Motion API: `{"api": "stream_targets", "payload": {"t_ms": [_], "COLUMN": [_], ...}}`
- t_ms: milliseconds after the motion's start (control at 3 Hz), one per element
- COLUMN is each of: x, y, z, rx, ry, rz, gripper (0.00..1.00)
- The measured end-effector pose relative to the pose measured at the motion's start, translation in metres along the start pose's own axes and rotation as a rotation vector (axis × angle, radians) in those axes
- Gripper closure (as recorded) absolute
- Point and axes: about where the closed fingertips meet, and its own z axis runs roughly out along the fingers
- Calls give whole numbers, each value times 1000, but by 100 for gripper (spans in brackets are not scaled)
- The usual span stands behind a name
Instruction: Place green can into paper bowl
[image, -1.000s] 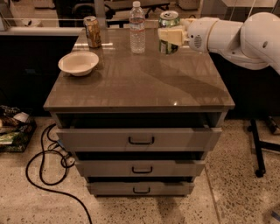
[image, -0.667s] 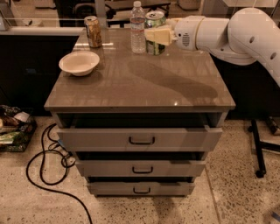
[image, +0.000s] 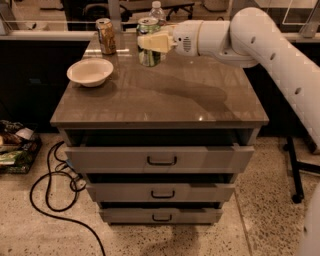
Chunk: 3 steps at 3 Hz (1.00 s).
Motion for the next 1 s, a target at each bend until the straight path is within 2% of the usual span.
{"api": "stream_targets", "payload": {"t_ms": [333,1000], "x": [1,7], "y": [9,22], "z": [30,100], "rx": [-71,-205], "ry": [6,17], "rz": [22,-12], "gripper": [100,100]}}
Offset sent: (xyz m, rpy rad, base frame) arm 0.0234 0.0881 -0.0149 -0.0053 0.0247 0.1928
